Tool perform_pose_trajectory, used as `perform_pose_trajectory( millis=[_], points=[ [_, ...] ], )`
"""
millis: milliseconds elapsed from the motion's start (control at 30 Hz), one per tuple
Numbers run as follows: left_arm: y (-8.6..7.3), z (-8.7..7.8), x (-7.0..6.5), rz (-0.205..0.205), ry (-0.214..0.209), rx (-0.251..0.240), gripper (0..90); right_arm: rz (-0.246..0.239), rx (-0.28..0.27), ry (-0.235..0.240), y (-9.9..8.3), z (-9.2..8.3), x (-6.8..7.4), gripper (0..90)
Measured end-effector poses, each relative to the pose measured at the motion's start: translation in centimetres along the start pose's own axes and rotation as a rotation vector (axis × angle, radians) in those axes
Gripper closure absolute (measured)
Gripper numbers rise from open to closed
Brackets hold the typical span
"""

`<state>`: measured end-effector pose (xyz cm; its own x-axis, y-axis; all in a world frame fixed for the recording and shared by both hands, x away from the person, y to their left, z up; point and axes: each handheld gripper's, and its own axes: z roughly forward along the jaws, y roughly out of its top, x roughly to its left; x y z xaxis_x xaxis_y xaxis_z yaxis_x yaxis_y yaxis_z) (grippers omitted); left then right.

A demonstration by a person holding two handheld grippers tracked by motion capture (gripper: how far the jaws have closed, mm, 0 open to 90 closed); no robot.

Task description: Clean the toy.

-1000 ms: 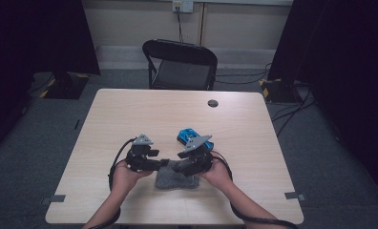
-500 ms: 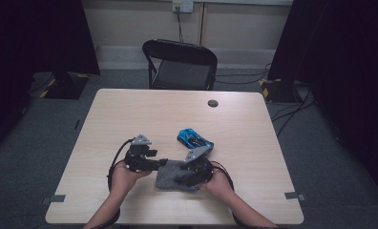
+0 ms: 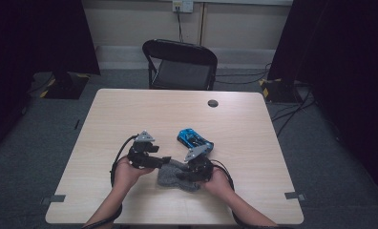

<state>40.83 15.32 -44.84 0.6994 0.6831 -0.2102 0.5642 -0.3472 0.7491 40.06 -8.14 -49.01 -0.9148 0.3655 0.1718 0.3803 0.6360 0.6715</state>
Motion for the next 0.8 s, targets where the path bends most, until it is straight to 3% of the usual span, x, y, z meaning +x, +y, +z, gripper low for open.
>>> perform_pose_trajectory(
  millis=[133, 333, 400, 633, 700, 800],
  points=[
    [0.6, 0.8, 0.0, 0.006, -0.004, 0.007, 27.5, 0.037, -0.013, 0.007, -0.2, -0.1, -0.1, 79.8],
    [1.9, 2.0, -0.1, 0.037, -0.004, 0.0, 27.2, 0.028, -0.01, 0.0, -0.6, -1.1, 0.2, 80.2],
    [2.5, 2.4, -0.1, 0.052, 0.0, 0.002, 26.9, 0.022, -0.001, -0.012, -1.0, -1.6, 0.2, 80.2],
    [4.0, 4.4, -0.8, 0.083, -0.019, 0.002, 25.9, 0.07, -0.011, -0.054, -2.7, -4.1, -0.9, 80.6],
    [4.4, 5.1, -0.9, 0.09, -0.027, -0.004, 25.7, 0.074, -0.013, -0.085, -3.2, -4.8, -1.0, 80.6],
    [4.9, 6.3, -1.2, 0.1, -0.033, 0.014, 25.7, 0.091, -0.016, -0.095, -4.0, -5.6, -1.4, 80.6]
  ],
)
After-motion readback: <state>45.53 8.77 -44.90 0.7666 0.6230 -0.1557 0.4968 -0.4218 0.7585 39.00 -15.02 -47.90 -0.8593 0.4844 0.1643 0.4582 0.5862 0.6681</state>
